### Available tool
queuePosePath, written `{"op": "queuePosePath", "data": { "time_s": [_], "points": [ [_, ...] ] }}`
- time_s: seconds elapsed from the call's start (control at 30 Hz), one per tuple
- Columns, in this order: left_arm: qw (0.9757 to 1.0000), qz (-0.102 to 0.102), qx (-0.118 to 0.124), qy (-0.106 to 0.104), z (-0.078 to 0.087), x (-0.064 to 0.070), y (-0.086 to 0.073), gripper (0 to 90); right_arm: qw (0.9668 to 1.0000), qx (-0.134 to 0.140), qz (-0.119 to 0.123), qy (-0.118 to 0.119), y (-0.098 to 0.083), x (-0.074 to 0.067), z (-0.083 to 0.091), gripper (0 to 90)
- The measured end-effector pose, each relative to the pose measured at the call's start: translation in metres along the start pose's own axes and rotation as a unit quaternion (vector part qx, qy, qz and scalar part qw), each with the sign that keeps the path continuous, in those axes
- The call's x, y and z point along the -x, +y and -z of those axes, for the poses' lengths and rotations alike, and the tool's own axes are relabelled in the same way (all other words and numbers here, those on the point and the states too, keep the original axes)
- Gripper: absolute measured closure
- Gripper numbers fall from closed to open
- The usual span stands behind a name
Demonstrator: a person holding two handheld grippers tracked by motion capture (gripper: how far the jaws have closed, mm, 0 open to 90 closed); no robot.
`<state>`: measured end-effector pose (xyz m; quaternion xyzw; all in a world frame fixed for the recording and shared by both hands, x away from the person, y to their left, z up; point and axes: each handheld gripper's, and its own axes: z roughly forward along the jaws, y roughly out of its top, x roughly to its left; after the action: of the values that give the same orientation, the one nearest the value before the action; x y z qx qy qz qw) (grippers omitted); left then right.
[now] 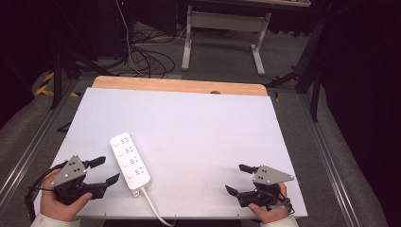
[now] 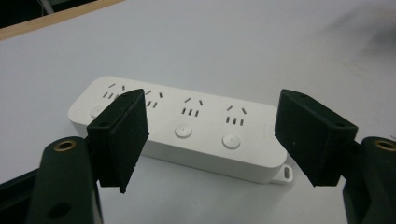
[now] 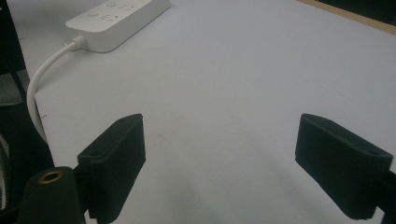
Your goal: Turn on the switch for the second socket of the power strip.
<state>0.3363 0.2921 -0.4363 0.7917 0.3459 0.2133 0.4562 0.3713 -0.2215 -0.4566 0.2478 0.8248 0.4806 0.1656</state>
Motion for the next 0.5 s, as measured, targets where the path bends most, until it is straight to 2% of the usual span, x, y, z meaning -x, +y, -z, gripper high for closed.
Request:
{"op": "queuePosePath", "data": {
  "time_s": [0.33,0.5],
  "points": [
    [0.9999,-0.009,-0.003,-0.005,-0.013,0.001,0.015,26.2,1.0,-0.004,0.004,-0.001,0.0,-0.001,-0.001,16.7],
    [0.9999,-0.006,-0.002,-0.01,-0.017,0.0,0.019,26.2,1.0,-0.004,0.003,0.0,0.0,-0.001,-0.001,16.7]
  ]
}}
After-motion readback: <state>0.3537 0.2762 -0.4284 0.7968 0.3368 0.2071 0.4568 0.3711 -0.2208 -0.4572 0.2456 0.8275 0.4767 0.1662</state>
